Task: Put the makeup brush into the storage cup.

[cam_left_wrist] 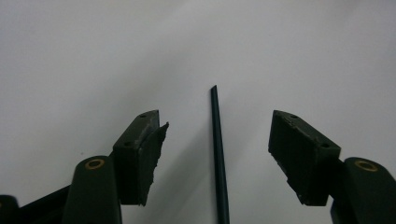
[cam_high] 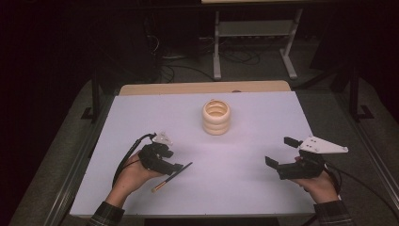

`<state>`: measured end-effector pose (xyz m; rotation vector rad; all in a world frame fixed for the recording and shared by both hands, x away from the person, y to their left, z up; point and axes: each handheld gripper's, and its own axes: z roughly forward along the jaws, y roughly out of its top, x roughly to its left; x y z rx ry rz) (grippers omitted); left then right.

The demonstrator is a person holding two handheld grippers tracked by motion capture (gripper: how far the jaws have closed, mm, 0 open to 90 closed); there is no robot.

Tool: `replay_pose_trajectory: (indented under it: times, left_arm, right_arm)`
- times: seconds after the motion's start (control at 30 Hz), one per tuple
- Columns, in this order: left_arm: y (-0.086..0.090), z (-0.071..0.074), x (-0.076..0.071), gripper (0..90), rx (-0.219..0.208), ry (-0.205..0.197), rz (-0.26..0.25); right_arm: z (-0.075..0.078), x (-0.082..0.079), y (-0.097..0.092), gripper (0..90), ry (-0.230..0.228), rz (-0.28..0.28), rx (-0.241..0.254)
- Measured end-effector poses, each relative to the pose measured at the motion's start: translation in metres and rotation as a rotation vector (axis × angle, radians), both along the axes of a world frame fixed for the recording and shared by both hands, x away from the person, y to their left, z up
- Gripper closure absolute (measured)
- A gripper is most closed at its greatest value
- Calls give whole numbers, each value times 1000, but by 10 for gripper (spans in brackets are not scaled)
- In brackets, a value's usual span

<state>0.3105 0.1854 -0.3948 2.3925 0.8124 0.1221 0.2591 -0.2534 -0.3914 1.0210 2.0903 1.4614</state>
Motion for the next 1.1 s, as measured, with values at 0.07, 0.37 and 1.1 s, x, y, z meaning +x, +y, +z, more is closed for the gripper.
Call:
replay_pose_trajectory:
  times: [0.07,0.37,1.1]
  left_arm:
    - [0,0,0,385,5,8,2]
    - [-1,-3,1,485,42,40,4]
    - [-2,-11,1,672,116,136,-8]
  right_arm:
    - [0,0,0,0,0,0,-1]
    - [-1,0,1,0,3,0,-1]
    - [-1,0,0,0,5,-2,-1]
